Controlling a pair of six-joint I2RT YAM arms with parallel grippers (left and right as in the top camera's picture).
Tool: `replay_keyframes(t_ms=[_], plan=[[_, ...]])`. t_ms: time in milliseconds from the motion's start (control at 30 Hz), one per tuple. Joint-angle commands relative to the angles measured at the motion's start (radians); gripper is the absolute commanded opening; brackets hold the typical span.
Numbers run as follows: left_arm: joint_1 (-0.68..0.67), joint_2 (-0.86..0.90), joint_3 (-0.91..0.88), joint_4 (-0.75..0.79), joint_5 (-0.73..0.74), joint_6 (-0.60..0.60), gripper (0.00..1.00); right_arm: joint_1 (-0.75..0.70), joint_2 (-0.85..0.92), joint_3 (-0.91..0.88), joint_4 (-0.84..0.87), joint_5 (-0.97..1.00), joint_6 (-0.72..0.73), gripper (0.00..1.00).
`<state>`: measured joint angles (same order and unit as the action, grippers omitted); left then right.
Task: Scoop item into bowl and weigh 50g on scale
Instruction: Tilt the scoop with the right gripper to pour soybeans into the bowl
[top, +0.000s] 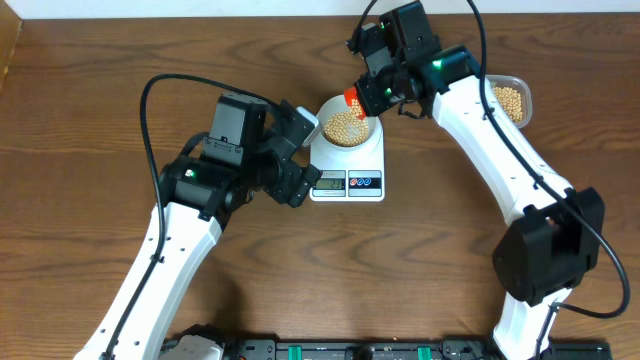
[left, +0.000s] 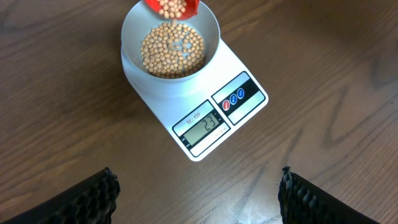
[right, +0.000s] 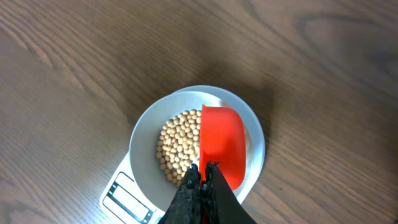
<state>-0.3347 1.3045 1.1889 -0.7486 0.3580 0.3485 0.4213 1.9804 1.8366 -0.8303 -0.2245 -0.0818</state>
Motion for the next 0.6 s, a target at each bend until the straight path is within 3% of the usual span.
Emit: replay_keyframes(t_ms=[0, 567], plan=[[0.003, -0.005, -0.004, 0.002, 0.008, 0.014, 0.84, 0.009, -0.045, -0.004, -0.004, 0.042, -0.013, 0.01], [0.003, -0.005, -0.004, 0.002, 0.008, 0.014, 0.84, 0.082, -0.053, -0.004, -0.02, 0.198, -0.013, 0.01]])
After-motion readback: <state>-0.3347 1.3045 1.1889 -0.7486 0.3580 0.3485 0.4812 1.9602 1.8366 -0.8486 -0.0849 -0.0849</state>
